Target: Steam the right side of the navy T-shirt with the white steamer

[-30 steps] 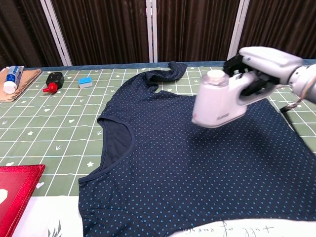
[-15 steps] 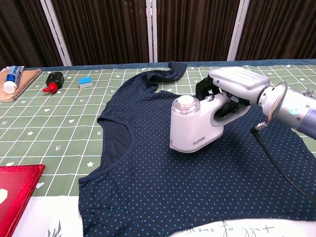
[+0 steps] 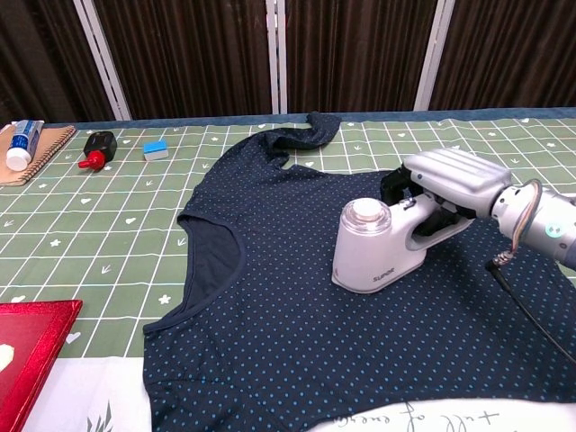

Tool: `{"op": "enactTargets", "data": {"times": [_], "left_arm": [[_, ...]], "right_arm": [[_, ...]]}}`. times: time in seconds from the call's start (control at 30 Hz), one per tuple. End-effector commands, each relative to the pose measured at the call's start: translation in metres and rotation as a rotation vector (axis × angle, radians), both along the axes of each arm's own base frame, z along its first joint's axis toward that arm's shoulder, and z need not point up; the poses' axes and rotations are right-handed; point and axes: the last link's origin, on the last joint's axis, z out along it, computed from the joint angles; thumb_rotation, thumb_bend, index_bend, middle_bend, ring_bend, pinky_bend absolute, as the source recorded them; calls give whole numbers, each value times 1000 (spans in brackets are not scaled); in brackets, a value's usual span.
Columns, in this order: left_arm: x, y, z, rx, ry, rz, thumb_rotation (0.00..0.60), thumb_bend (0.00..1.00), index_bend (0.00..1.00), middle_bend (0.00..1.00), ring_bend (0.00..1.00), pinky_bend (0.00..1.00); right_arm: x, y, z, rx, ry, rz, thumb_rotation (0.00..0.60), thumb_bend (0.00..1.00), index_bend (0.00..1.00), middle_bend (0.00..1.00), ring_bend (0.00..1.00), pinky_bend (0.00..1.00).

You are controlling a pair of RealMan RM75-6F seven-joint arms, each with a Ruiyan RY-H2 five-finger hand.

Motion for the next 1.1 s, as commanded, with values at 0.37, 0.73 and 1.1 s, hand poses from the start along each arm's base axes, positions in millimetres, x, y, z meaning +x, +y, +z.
{"op": "enactTargets", "data": {"times": [0.37,0.73,1.1], "left_arm": [[1,1,-4,-14,4,0,600,0,0,0,0,0],[3,0,-5,-23,0,-5,600,0,0,0,0,0],[3,0,-5,-27,-7,-5,600,0,0,0,0,0]], "right_arm": [[-61,5,34,-66,175,62,600,707,822,698,710,830],[-78,5,47,-63,188,57,600,645,822,701,710,822],[-47,12,18,9,126,132,600,434,821,709,710,811]]}}
